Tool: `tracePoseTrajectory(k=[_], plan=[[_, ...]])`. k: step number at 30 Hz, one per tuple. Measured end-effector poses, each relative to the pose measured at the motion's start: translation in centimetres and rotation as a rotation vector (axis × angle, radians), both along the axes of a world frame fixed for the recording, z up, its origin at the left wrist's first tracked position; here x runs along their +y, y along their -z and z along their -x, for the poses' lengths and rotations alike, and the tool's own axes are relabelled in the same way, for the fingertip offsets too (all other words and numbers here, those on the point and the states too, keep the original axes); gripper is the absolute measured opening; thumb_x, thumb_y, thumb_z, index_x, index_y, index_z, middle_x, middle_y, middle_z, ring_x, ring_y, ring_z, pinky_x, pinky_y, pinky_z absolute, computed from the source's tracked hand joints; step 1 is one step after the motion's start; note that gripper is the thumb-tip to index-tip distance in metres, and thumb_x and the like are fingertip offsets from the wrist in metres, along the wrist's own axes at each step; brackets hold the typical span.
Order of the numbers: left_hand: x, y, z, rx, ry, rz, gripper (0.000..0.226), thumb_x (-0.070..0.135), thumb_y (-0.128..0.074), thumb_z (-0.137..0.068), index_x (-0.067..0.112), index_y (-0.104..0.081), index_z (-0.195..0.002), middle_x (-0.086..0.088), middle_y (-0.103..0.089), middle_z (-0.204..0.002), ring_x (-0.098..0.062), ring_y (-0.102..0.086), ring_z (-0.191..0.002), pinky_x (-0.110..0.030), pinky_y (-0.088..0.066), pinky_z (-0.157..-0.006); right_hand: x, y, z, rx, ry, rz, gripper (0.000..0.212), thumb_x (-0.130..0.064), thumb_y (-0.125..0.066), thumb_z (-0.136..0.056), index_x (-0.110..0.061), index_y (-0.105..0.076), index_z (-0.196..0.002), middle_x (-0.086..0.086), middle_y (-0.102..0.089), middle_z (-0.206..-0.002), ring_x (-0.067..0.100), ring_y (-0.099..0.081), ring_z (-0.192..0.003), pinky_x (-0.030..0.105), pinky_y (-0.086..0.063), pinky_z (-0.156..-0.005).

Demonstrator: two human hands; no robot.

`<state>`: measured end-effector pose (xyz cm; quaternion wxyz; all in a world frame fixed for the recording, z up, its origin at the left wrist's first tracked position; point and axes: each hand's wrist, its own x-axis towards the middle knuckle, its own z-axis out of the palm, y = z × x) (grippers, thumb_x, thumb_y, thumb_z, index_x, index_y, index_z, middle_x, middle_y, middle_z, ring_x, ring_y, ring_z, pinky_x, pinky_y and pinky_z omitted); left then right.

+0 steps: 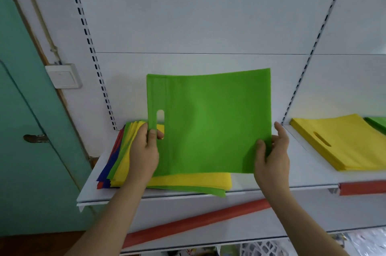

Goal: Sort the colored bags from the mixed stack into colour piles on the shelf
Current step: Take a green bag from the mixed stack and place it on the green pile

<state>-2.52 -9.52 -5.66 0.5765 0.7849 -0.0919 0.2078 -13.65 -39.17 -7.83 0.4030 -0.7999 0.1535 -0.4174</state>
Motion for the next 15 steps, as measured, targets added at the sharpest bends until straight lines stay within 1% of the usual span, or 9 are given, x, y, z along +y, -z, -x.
tracePoseTrajectory(k=[1, 3, 4, 5, 6, 8, 11, 13, 15], plan=[[-0.8, 0.1, 0.1, -0.01, 0.016, -0.002, 0.024, 0.017, -0.043, -0.112, 0.017, -0.063, -0.097, 0.019, -0.065, -0.082, -0.015, -0.045, -0.054, -0.017, -0.034, -0.05, -0.4, 0.0, 0.8, 0.006, 0.019, 0.013, 0.059, -0.021, -0.048, -0.107, -0.037, -0.022, -0.158, -0.015, -0.053, -0.106, 0.013, -0.059, -0.075, 0.033, -0.038, -0.061], [-2.7, 0.5, 0.4, -0.025, 0.046, 0.011, 0.017, 0.016, -0.045, -0.111, 0.016, -0.062, -0.116, 0.015, -0.069, -0.089, -0.019, -0.051, -0.06, -0.017, -0.038, -0.052, -1.8, 0.1, 2.7, 0.024, 0.07, 0.046, 0.053, -0.023, -0.044, -0.108, -0.038, -0.027, -0.156, -0.011, -0.057, -0.109, 0.017, -0.058, -0.075, 0.031, -0.041, -0.063], [-3.8, 0.6, 0.6, -0.031, 0.055, 0.028, 0.02, 0.016, -0.048, -0.11, 0.018, -0.058, -0.127, 0.011, -0.071, -0.093, -0.019, -0.054, -0.062, -0.023, -0.042, -0.056, -2.6, 0.2, 3.6, 0.035, 0.104, 0.073, 0.047, -0.023, -0.043, -0.108, -0.036, -0.034, -0.153, -0.006, -0.059, -0.111, 0.018, -0.057, -0.078, 0.032, -0.044, -0.067], [-5.0, 0.7, 0.9, -0.035, 0.057, 0.047, 0.026, 0.016, -0.052, -0.109, 0.022, -0.054, -0.134, 0.008, -0.072, -0.096, -0.02, -0.057, -0.065, -0.031, -0.046, -0.06, -3.5, 0.3, 4.7, 0.044, 0.137, 0.111, 0.04, -0.021, -0.041, -0.109, -0.031, -0.042, -0.147, -0.001, -0.059, -0.113, 0.017, -0.055, -0.084, 0.035, -0.047, -0.071], [-6.2, 0.7, 1.2, -0.042, 0.051, 0.064, 0.032, 0.015, -0.056, -0.106, 0.024, -0.051, -0.137, 0.005, -0.071, -0.098, -0.021, -0.06, -0.069, -0.039, -0.048, -0.063, -4.4, 0.4, 5.8, 0.05, 0.166, 0.158, 0.034, -0.019, -0.04, -0.109, -0.027, -0.049, -0.141, 0.0, -0.057, -0.114, 0.014, -0.053, -0.087, 0.037, -0.048, -0.073], [-9.0, 0.7, 2.0, -0.072, 0.04, 0.061, 0.033, 0.012, -0.061, -0.104, 0.021, -0.053, -0.135, 0.0, -0.069, -0.1, -0.023, -0.064, -0.079, -0.041, -0.049, -0.07, -6.3, 0.7, 8.3, 0.074, 0.217, 0.235, 0.031, -0.018, -0.042, -0.106, -0.02, -0.057, -0.134, -0.007, -0.051, -0.113, 0.01, -0.049, -0.088, 0.036, -0.045, -0.074], [-13.6, 0.9, 3.9, -0.15, 0.093, -0.053, 0.021, 0.003, -0.059, -0.102, 0.01, -0.066, -0.121, -0.007, -0.071, -0.106, -0.029, -0.067, -0.093, -0.041, -0.052, -0.082, -9.6, 1.2, 12.2, 0.133, 0.295, 0.27, 0.032, -0.015, -0.047, -0.108, -0.019, -0.057, -0.138, -0.009, -0.05, -0.116, 0.011, -0.05, -0.091, 0.034, -0.044, -0.076], [-16.7, 1.1, 5.6, -0.182, 0.155, -0.124, 0.019, 0.0, -0.059, -0.101, 0.006, -0.07, -0.115, -0.01, -0.072, -0.108, -0.029, -0.067, -0.098, -0.036, -0.049, -0.086, -12.0, 1.5, 15.1, 0.155, 0.335, 0.286, 0.035, -0.016, -0.049, -0.107, -0.017, -0.057, -0.141, -0.008, -0.05, -0.117, 0.011, -0.05, -0.091, 0.033, -0.044, -0.078], [-20.0, 1.0, 7.4, -0.189, 0.2, -0.163, 0.019, 0.0, -0.059, -0.102, 0.005, -0.071, -0.116, -0.009, -0.073, -0.11, -0.026, -0.067, -0.101, -0.029, -0.045, -0.085, -14.6, 1.7, 17.9, 0.188, 0.368, 0.274, 0.037, -0.016, -0.05, -0.106, -0.017, -0.057, -0.143, -0.007, -0.051, -0.119, 0.011, -0.051, -0.092, 0.032, -0.044, -0.078]])
